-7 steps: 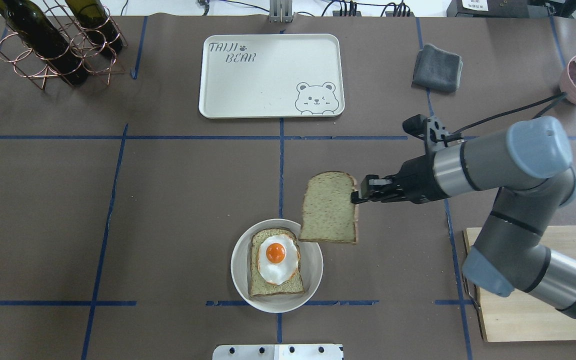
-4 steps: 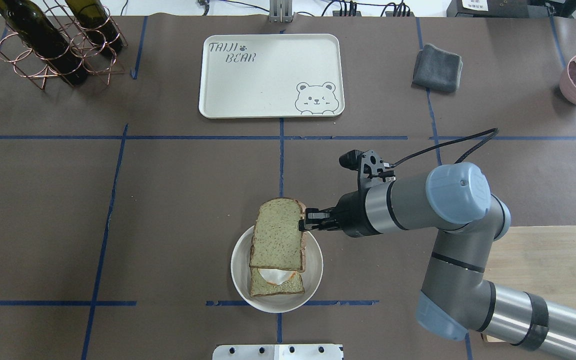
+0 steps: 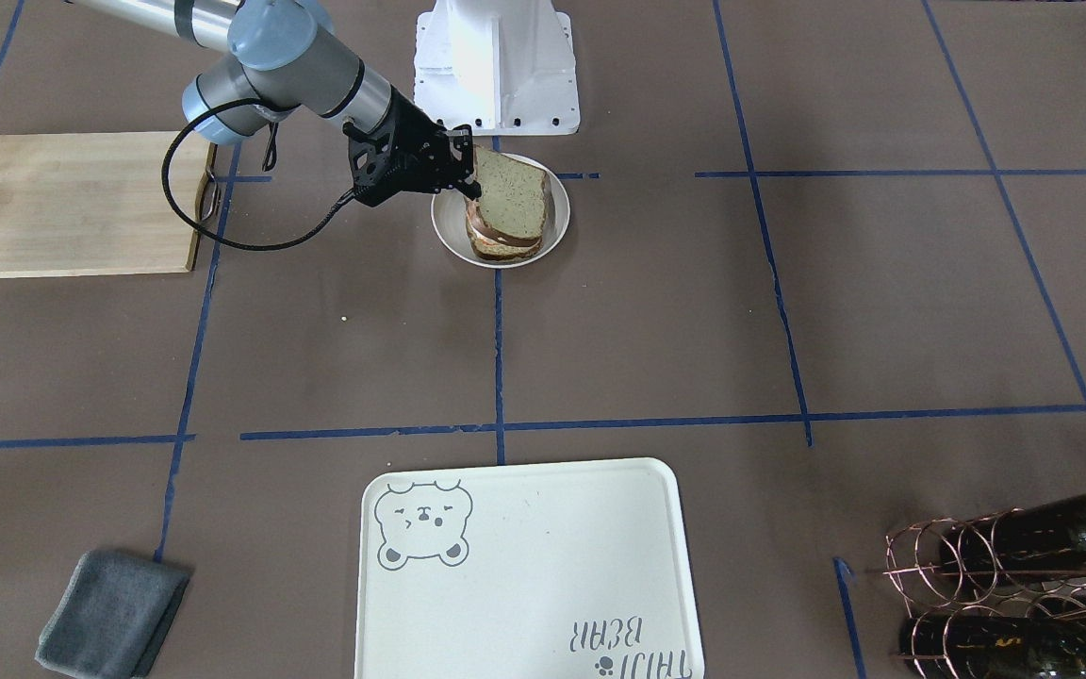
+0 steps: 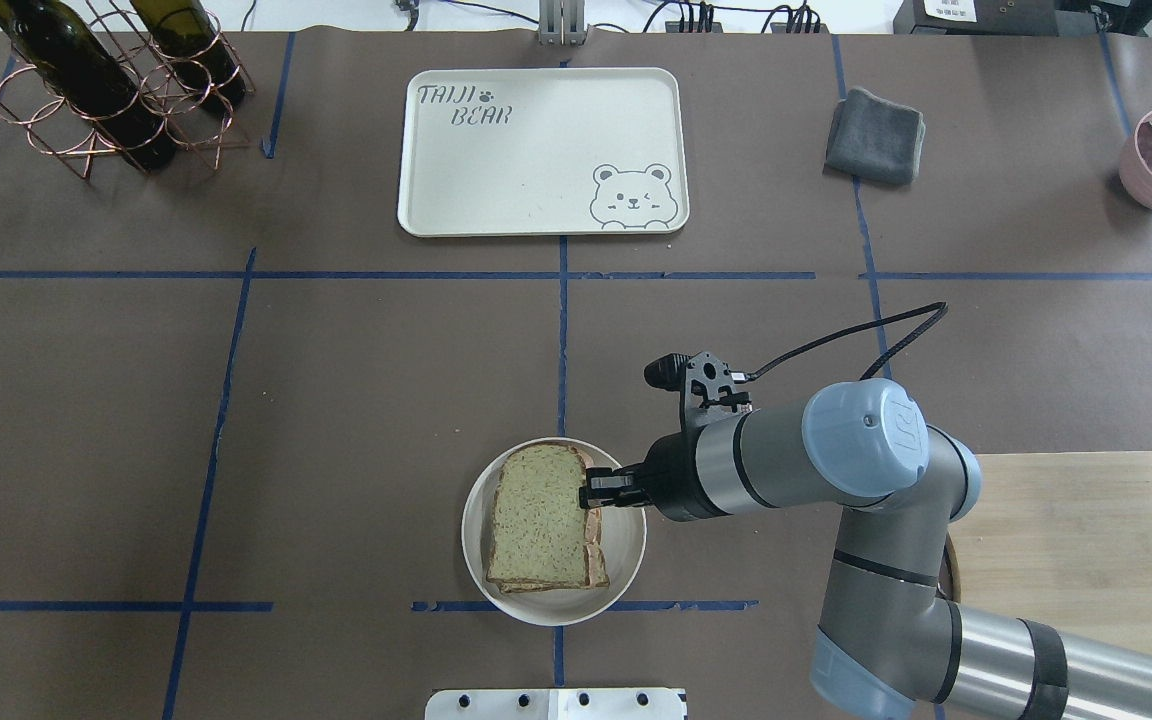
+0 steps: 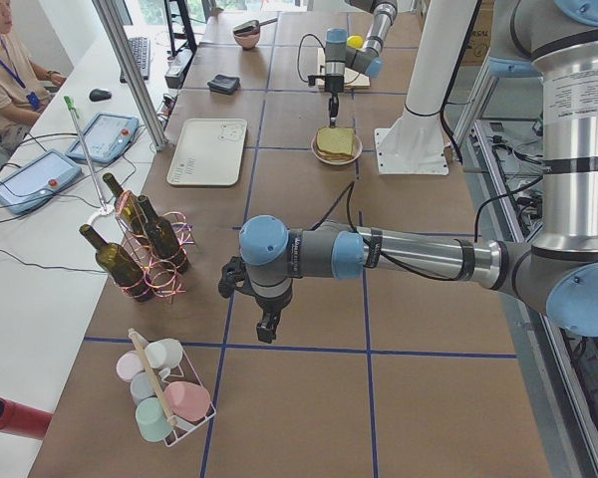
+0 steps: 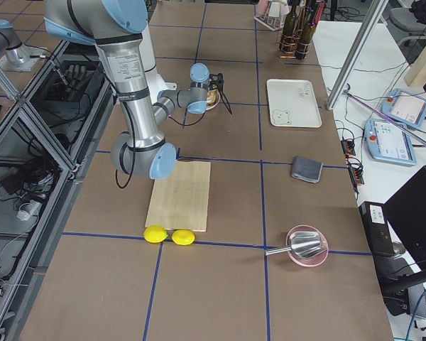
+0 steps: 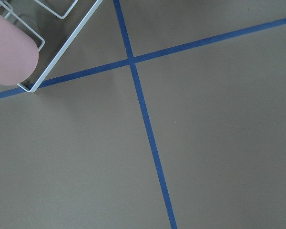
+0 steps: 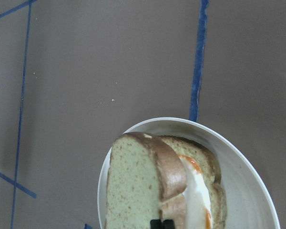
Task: Make sandwich and place on tray
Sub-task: 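Lower the bread onto the egg toast and open the right gripper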
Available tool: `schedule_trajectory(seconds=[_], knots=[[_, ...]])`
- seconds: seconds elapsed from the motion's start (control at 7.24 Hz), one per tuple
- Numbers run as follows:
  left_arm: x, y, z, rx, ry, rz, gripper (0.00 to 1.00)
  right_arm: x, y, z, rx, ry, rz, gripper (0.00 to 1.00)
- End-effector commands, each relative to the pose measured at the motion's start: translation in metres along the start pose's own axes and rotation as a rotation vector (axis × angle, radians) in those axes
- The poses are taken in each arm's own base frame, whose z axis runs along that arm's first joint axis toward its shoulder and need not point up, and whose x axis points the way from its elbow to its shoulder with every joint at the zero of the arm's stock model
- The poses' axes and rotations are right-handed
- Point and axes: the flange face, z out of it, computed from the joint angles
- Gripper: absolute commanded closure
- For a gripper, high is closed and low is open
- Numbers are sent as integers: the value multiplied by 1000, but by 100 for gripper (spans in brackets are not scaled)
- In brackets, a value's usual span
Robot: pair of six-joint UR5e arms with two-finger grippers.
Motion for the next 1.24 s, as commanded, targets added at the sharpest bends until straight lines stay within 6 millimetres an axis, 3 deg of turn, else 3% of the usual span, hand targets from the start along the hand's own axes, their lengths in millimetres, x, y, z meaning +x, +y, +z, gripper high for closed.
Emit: schedule_trajectory(seconds=[0.0, 0.14, 0.28, 0.41, 0.69, 0.97, 1.11], knots=[[0, 0, 0, 0, 0, 0, 0, 7, -1, 2, 0, 14, 2, 100], [0, 0, 0, 0, 0, 0, 0, 10, -2, 1, -4, 17, -16, 100], [0, 0, 0, 0, 0, 0, 0, 12, -6, -1, 6, 20, -21, 20], [1, -1, -1, 2, 0, 2, 0, 17, -13, -6, 15, 35, -13, 0], [4, -4, -5, 11, -3, 12, 0, 26, -46, -25, 18, 109, 36, 0], [16, -17, -15, 35, -8, 48, 0, 52, -97, -54, 51, 240, 68, 0], [28, -27, -16, 37, -8, 74, 0, 63, -127, -92, 35, 296, 68, 0]])
